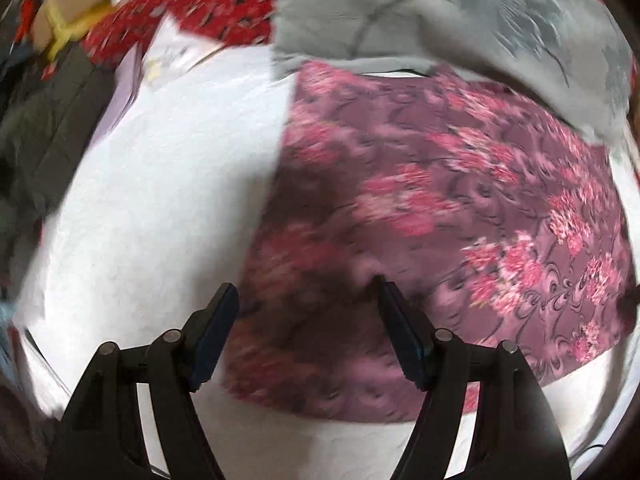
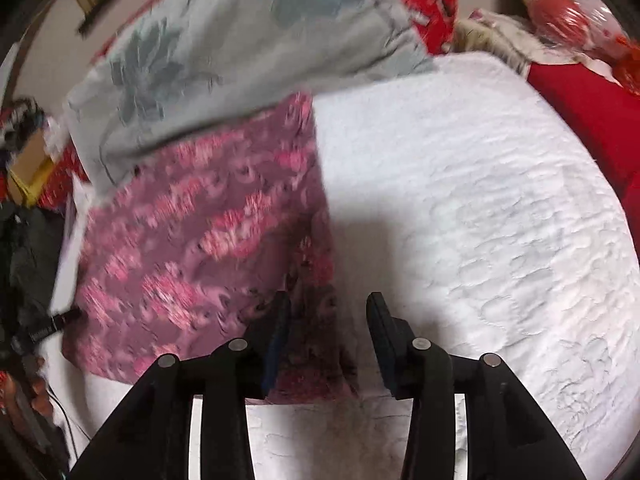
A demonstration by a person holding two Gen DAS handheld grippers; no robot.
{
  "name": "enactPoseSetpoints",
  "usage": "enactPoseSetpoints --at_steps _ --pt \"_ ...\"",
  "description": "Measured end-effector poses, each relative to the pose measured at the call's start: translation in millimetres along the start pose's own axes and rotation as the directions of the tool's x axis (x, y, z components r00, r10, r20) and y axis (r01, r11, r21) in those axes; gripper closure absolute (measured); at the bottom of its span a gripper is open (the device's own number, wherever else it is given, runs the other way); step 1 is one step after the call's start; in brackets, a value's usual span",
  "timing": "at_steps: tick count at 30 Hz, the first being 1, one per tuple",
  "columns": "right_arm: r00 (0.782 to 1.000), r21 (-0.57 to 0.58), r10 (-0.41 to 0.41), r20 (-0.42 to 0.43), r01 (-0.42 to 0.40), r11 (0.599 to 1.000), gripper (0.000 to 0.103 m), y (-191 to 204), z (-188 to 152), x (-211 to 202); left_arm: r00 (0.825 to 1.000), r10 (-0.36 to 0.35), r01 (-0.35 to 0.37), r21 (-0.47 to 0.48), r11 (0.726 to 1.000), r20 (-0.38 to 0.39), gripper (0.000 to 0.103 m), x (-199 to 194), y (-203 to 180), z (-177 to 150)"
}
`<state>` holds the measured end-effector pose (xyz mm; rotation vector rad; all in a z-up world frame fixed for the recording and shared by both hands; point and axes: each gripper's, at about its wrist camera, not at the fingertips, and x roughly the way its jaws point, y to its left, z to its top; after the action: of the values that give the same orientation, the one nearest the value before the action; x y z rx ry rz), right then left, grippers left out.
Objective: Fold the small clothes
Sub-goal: 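Press and smooth the folded floral shirt flat with both grippers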
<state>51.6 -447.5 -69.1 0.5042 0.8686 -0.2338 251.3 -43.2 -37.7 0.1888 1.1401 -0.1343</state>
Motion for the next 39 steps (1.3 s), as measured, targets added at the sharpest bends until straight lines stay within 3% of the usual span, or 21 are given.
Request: enactPoseSetpoints --at_steps 2,5,6,7,8,12,17,18,19,22,25,29,31,32,33,35,37,39 --pt "1.000 0.030 -0.023 0.006 0.023 0.999 0.048 -9.4 -0.2 0.9 0.997 -0.061 0.057 -0.069 0.996 -0.052 0.031 9.4 20.0 -5.8" --pt "0.999 0.068 -0.029 -0.016 0.030 0.997 0.047 -20.1 -4.7 16.6 0.984 -0.132 0.117 -0.126 0.985 -0.120 0.031 27.5 34.9 -16.0" --pt "1.000 0.050 -0.024 0.008 0.024 0.998 0.058 -17.6 -6.0 14.8 0.987 -0.127 0.116 -0.108 0.987 -0.102 0.031 23.9 33.5 -17.3" --pt "0.999 0.010 0.031 0.014 -0.031 0.999 0.100 -11.3 -5.4 13.3 0.988 -0.119 0.111 -0.086 0.990 -0.097 0.032 20.3 30.6 -17.2" --pt "0.997 -0.005 0.075 0.002 -0.075 0.997 0.097 -7.1 -4.4 13.5 0.988 -0.122 0.116 -0.071 0.991 -0.095 0.035 17.4 27.7 -16.9" --pt "0.991 -0.058 0.083 0.101 -0.077 0.995 0.100 7.6 -1.2 -7.4 0.986 -0.117 0.110 -0.065 0.992 -0.116 0.037 20.2 23.8 -18.0" --pt "0.999 -0.041 -0.032 -0.039 0.030 0.999 0.103 -11.0 -10.7 20.9 0.979 -0.163 0.155 -0.075 0.985 -0.124 0.040 12.3 36.8 -15.9" --pt "0.999 -0.042 -0.025 -0.029 0.024 0.999 0.103 -11.2 -10.8 17.9 0.977 -0.184 0.176 -0.077 0.981 -0.110 0.040 7.2 38.0 -17.6" --pt "1.000 -0.037 -0.016 -0.013 0.016 0.999 0.096 -10.3 -9.2 12.9 0.974 -0.213 0.206 -0.081 0.975 -0.082 0.040 -1.0 41.9 -16.3" --pt "0.995 -0.005 0.056 0.079 -0.055 0.998 0.096 -2.8 2.3 -2.1 0.959 -0.284 0.282 -0.084 0.956 -0.008 0.040 -17.6 43.0 1.2" --pt "0.987 -0.003 0.106 0.119 -0.107 0.994 0.093 15.4 20.4 -0.2 0.952 -0.305 0.306 -0.054 0.951 0.019 0.039 -16.2 26.7 22.9" --pt "0.986 -0.007 0.098 0.136 -0.098 0.995 0.088 35.8 35.0 25.3 0.962 -0.273 0.272 -0.034 0.962 -0.019 0.039 15.5 -1.5 39.2" --pt "0.996 0.004 0.050 0.070 -0.050 0.999 0.086 35.8 30.4 50.8 0.968 -0.242 0.240 -0.039 0.970 -0.064 0.034 40.9 -11.8 38.0" --pt "0.998 0.008 0.042 0.050 -0.042 0.999 0.086 34.7 27.6 62.3 0.971 -0.233 0.232 -0.037 0.972 -0.048 0.029 42.9 -13.1 36.3" --pt "0.995 0.012 0.044 0.087 -0.046 0.999 0.085 34.3 26.8 58.5 0.973 -0.231 0.230 -0.030 0.973 -0.021 0.029 40.1 -13.3 36.3" --pt "0.998 0.013 0.018 0.064 -0.018 1.000 0.085 39.5 29.2 53.9 0.967 -0.252 0.251 -0.023 0.968 -0.041 0.030 38.9 -9.8 39.0" --pt "0.997 -0.031 0.009 0.071 -0.007 0.999 0.081 52.0 27.2 44.4 0.948 -0.312 0.309 -0.051 0.950 -0.068 0.030 36.9 4.3 44.5" --pt "0.996 -0.130 0.054 0.073 -0.044 0.991 0.077 77.7 19.0 32.3 0.944 -0.321 0.313 -0.097 0.945 -0.079 0.030 35.6 22.1 49.9"
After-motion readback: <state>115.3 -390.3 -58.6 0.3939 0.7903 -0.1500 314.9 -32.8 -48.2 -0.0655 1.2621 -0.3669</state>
